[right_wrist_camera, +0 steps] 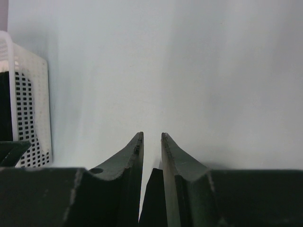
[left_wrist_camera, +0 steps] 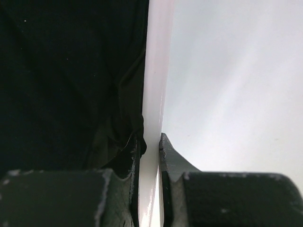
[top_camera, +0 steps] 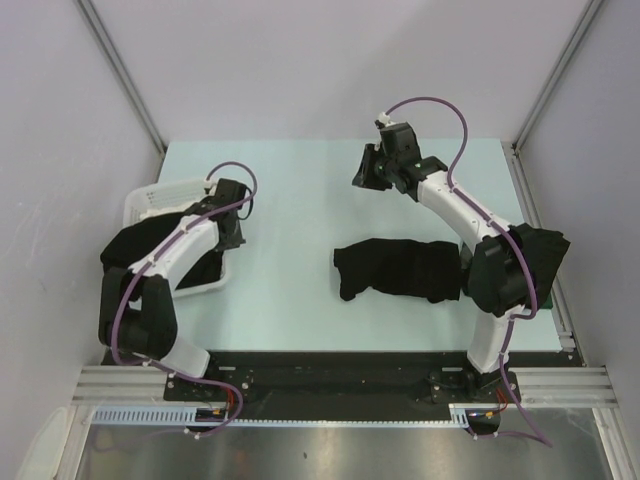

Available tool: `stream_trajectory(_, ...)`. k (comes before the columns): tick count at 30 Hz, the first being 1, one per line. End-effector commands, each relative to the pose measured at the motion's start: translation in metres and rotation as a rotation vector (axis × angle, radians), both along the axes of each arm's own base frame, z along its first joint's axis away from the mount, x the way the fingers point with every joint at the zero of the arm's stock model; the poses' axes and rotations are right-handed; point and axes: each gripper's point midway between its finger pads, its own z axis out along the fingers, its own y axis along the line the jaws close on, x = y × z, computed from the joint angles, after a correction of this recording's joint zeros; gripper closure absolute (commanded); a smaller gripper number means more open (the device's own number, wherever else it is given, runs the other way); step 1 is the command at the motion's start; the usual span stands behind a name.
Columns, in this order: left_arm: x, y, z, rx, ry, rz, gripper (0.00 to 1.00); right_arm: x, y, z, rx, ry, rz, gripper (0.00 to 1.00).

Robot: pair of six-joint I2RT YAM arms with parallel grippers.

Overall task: Fold and stack the t-shirts
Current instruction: Move the tshirt to the center of the board

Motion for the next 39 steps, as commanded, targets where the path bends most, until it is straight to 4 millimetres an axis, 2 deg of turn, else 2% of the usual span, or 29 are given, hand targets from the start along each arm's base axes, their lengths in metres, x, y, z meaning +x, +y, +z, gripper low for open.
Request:
stream_trajectory(1, -0.072, 0.034, -0.019, 0.080, 0.238, 0.103, 1.00, 0.009, 0.005, 0.035, 0.052, -0.081, 0.003, 0.73)
stream_trajectory(6, -0.091, 0.036, -0.024, 0.093, 0.315, 0.071, 1.00, 0.014, 0.009, 0.041, 0.069, -0.090, 0.008, 0.74)
stream_trajectory(10, -0.094, 0.036, -0.015, 0.087, 0.315, 0.072, 1.00, 0.017, 0.011, 0.040, 0.078, -0.090, 0.007, 0.73)
stream_trajectory(14, -0.101, 0.037, -0.020, 0.097, 0.360, 0.094, 1.00, 0.016, 0.012, 0.041, 0.085, -0.091, 0.010, 0.73)
stream_trajectory(21, -0.107, 0.052, -0.015, 0.191, 0.412, 0.190, 1.00, 0.017, 0.015, 0.039, 0.094, -0.086, 0.014, 0.73)
stream_trajectory(26, -0.098, 0.045, -0.014, 0.149, 0.390, 0.183, 0.83, 0.018, 0.013, 0.036, 0.094, -0.076, 0.012, 0.73)
stream_trajectory(28, -0.092, 0.039, -0.012, 0.112, 0.364, 0.171, 0.66, 0.018, 0.013, 0.035, 0.095, -0.075, 0.017, 0.73)
stream_trajectory(29, -0.086, 0.037, -0.009, 0.097, 0.342, 0.166, 0.63, 0.018, 0.013, 0.034, 0.096, -0.071, 0.019, 0.73)
stream_trajectory(31, -0.079, 0.032, -0.007, 0.073, 0.328, 0.150, 0.60, 0.017, 0.014, 0.033, 0.097, -0.066, 0.021, 0.73)
stream_trajectory(34, -0.064, 0.028, 0.002, 0.055, 0.283, 0.135, 0.49, 0.018, 0.014, 0.033, 0.099, -0.065, 0.027, 0.73)
stream_trajectory(37, -0.044, 0.022, 0.014, 0.031, 0.224, 0.120, 0.41, 0.017, 0.014, 0.034, 0.095, -0.064, 0.031, 0.72)
stream_trajectory(39, -0.028, 0.016, 0.025, 0.002, 0.176, 0.106, 0.40, 0.016, 0.013, 0.033, 0.085, -0.059, 0.036, 0.72)
